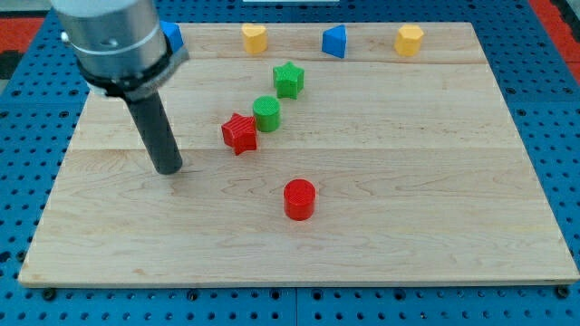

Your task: Place the red star to the bottom left of the green circle

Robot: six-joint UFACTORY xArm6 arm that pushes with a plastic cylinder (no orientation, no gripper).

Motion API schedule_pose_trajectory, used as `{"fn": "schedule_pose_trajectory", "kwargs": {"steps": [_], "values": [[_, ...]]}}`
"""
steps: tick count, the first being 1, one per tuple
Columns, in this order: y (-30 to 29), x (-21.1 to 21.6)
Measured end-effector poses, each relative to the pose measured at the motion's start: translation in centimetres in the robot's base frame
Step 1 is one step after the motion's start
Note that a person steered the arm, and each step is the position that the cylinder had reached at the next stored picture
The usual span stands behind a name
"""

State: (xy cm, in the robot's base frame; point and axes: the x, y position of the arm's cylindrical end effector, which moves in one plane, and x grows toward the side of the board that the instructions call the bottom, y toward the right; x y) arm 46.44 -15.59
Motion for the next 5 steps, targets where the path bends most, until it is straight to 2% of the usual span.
{"fn": "schedule_pose_trajectory", "kwargs": {"steps": [3,5], "values": [[2.5,-7.5],[8.4,-5.9]]}}
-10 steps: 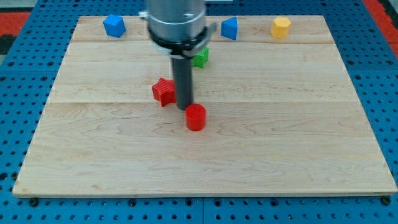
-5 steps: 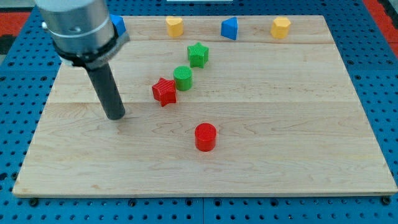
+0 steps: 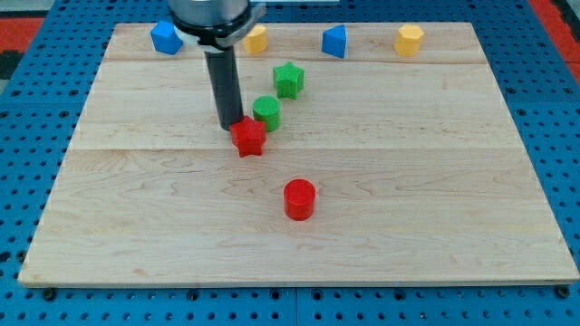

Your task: Place the red star to the bottom left of the green circle

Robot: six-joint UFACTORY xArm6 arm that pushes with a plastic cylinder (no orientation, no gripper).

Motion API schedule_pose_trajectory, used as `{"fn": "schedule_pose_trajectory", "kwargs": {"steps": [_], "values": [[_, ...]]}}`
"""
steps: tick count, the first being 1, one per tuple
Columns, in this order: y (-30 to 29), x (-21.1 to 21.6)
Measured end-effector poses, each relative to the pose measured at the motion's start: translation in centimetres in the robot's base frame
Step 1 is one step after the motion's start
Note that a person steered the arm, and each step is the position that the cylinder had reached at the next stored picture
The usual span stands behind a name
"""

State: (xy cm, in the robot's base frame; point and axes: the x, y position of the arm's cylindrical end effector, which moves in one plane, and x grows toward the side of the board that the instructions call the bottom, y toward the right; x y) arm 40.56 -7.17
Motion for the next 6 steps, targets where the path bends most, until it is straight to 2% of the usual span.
{"fn": "schedule_pose_trajectory", "kwargs": {"steps": [2,3,4,5,6], "values": [[-3.7,1.4],[1.4,1.9],[2.6,3.3],[1.5,3.8],[-2.3,2.7]]}}
